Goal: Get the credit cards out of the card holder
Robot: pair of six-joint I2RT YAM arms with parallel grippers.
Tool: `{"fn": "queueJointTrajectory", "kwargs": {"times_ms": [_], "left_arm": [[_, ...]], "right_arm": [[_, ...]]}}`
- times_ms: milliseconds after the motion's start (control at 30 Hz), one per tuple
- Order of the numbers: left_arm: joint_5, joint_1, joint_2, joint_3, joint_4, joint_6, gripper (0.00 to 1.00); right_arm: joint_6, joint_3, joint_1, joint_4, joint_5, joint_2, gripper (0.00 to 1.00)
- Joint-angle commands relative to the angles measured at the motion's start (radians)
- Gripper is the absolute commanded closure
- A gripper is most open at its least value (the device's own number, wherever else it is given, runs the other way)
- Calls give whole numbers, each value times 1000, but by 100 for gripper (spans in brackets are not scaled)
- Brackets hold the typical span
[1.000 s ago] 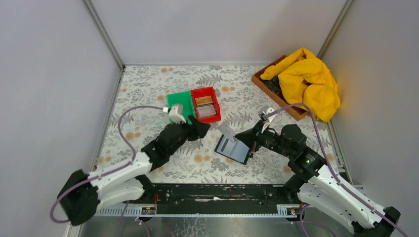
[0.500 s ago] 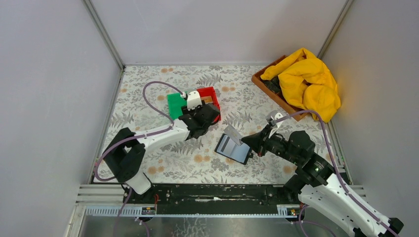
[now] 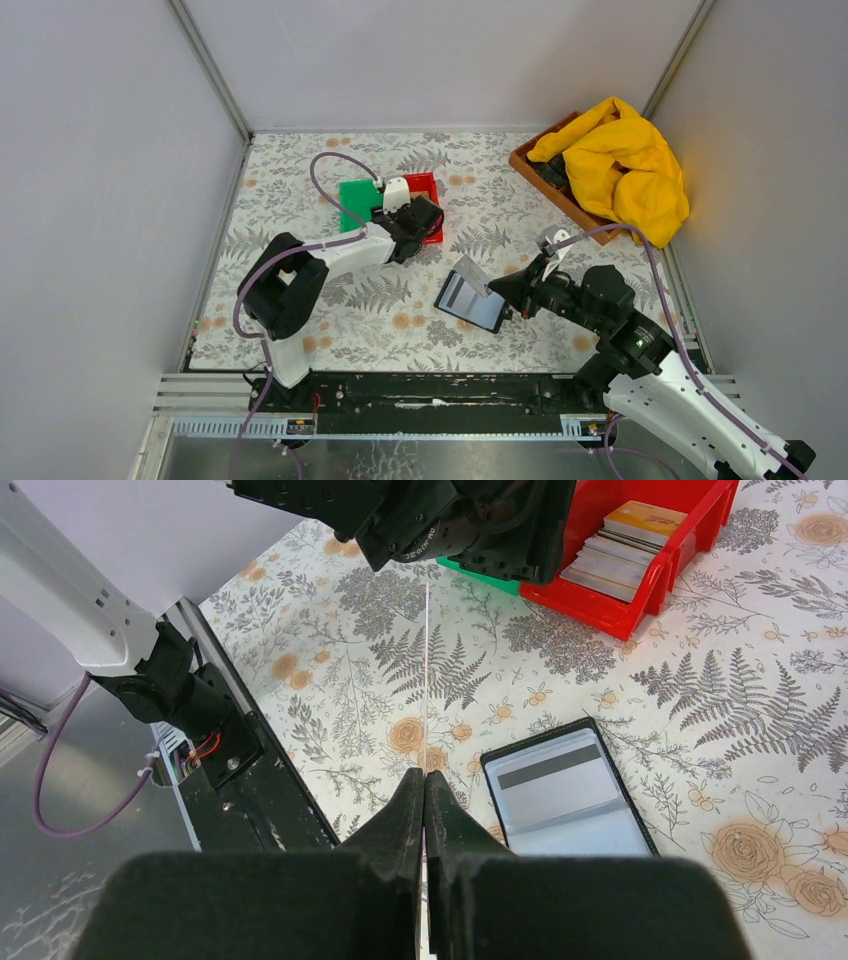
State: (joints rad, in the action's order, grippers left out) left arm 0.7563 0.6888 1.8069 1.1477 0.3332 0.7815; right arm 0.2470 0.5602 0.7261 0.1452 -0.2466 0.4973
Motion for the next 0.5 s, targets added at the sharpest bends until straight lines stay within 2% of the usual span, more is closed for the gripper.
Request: {"fn": "queueJointTrajectory", "kwargs": {"times_ms": [0, 233, 400, 467], "left_arm": [[-43, -12, 25, 26, -64, -53, 40], [-69, -39, 54, 30, -88, -86, 57], [-95, -60, 59, 7, -133, -119, 63], [-110, -67, 61, -5, -152, -138, 74]], "right_arm": [[-12, 2, -4, -34, 4, 7, 100], [-13, 5, -5, -33, 3, 12, 100], [-13, 0, -4, -35, 2, 11, 100], [-11, 0, -4, -37, 1, 15, 100]]}}
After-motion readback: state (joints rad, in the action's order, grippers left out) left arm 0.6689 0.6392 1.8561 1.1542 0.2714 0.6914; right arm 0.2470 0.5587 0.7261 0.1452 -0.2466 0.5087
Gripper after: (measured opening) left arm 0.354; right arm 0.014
